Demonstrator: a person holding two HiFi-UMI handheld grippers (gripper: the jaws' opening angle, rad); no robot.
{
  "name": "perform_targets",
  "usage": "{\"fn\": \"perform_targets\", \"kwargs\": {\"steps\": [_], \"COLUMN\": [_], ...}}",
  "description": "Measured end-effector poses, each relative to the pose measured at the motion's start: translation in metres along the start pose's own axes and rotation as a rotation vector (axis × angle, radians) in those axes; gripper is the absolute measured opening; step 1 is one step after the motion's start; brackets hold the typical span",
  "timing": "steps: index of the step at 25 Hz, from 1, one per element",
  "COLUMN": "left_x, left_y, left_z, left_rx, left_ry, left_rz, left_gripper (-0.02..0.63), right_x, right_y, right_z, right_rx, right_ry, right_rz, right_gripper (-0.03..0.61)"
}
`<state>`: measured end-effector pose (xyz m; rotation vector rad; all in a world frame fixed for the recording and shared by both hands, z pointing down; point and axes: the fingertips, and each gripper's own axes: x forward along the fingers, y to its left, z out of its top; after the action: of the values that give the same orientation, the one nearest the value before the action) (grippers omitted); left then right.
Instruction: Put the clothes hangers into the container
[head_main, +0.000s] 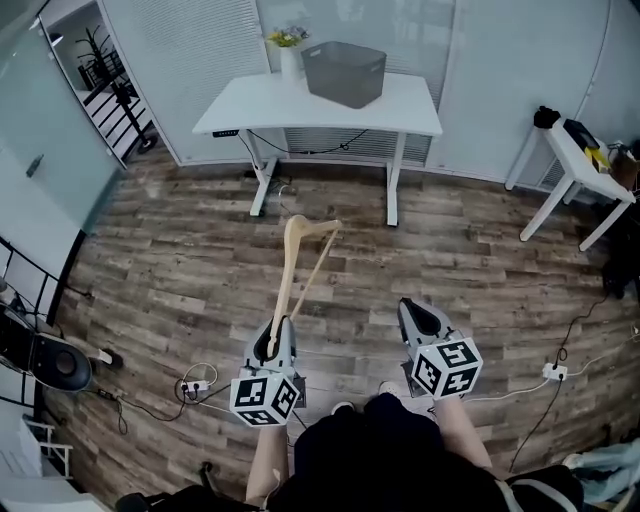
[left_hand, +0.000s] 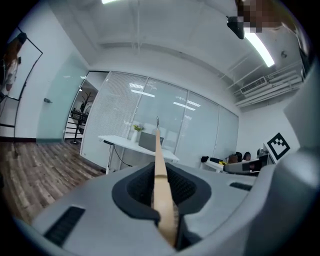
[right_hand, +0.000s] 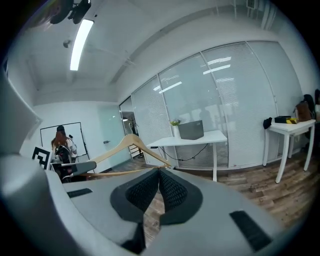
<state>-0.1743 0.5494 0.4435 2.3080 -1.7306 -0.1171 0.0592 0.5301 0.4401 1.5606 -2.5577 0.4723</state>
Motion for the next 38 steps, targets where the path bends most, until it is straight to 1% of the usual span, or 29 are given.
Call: {"fn": "perform_targets", "kwargs": {"steps": [8, 13, 19, 23, 27, 32, 38], "left_x": [-0.027, -0.033, -0.032, -0.024, -0.005, 0.029, 0.081], "left_y": [0.007, 0.015, 0.026, 0.03, 0.032, 0.026, 0.017], "left_z": [0.003, 0.005, 0.005, 0.004, 0.002, 0.003, 0.009], "left_rx": [0.006, 0.0, -0.008, -0.01, -0.012, 0.018, 0.036], "left_ry": [-0.001, 0.001, 0.009, 0.013, 0.022, 0.026, 0.028], "left_rz": [-0.031, -0.047, -0.029, -0.017, -0.008, -0.003, 0.011], "left_gripper": [0.057, 0.057, 0.057, 0.057, 0.057, 0.057, 0.057], "right_x": [-0.022, -0.028, -0.025, -0.018, -0.002, 0.021, 0.061], "right_y": [0.034, 0.046, 0.055, 0.049, 0.039, 0.011, -0.028], "right_z": [-0.006, -0.013, -0.016, -0.015, -0.012, -0.006, 0.012], "right_rx": [0.011, 0.014, 0.017, 0.03, 0.036, 0.053, 0.058], "right_ry": [-0.031, -0.04, -0.032, -0.029, -0.026, -0.015, -0.004], "right_rz": [-0.023, -0.049, -0.045, -0.052, -0.043, -0.041, -0.016], "right_gripper": [0.029, 0.028, 0.029, 0.029, 0.029, 0.029, 0.029]}}
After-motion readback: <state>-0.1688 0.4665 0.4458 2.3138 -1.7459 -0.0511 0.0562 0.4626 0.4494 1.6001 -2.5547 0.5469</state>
